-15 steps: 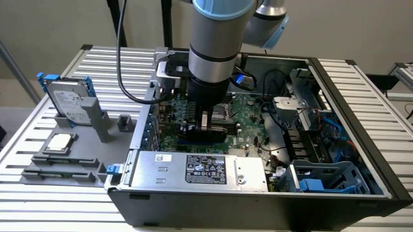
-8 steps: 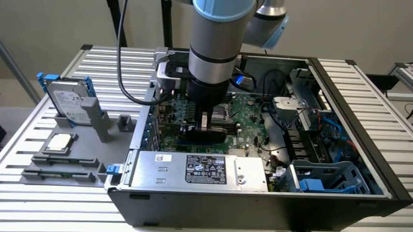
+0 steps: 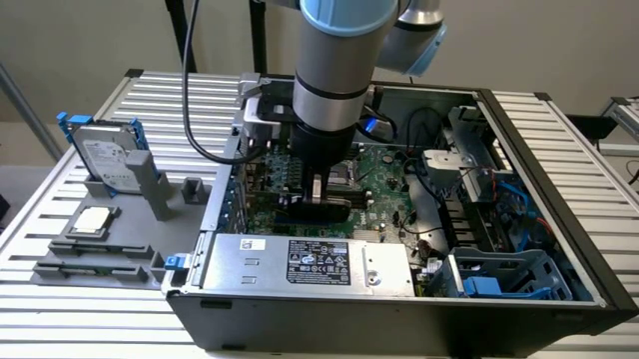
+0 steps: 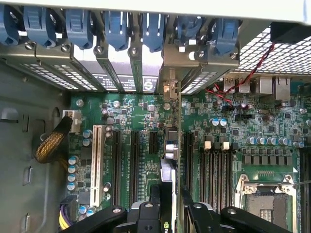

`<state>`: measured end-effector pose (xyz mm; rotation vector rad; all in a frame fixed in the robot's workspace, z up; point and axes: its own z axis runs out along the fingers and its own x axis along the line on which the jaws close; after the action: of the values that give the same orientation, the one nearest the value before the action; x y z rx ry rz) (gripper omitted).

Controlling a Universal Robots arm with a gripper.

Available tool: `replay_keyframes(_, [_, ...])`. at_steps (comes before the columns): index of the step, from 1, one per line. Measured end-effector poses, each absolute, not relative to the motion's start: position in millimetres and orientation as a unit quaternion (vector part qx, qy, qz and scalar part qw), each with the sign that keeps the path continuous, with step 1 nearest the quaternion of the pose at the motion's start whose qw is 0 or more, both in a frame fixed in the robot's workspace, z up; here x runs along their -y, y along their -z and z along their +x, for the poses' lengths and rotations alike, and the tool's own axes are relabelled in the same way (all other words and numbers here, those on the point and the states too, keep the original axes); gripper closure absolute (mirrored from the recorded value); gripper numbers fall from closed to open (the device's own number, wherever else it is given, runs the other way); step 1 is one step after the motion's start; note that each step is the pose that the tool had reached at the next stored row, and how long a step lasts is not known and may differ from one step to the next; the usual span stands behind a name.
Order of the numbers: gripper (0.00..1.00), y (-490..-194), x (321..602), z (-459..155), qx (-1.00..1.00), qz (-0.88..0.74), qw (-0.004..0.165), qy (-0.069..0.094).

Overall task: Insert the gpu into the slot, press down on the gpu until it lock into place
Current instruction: 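Insert the gpu into the slot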

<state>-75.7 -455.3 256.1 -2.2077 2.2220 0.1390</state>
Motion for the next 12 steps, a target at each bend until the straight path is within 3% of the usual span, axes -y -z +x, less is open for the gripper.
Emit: replay_keyframes(12, [0.74, -250.3, 455.4, -75.5, -0.708, -0.705, 0.002, -0.045])
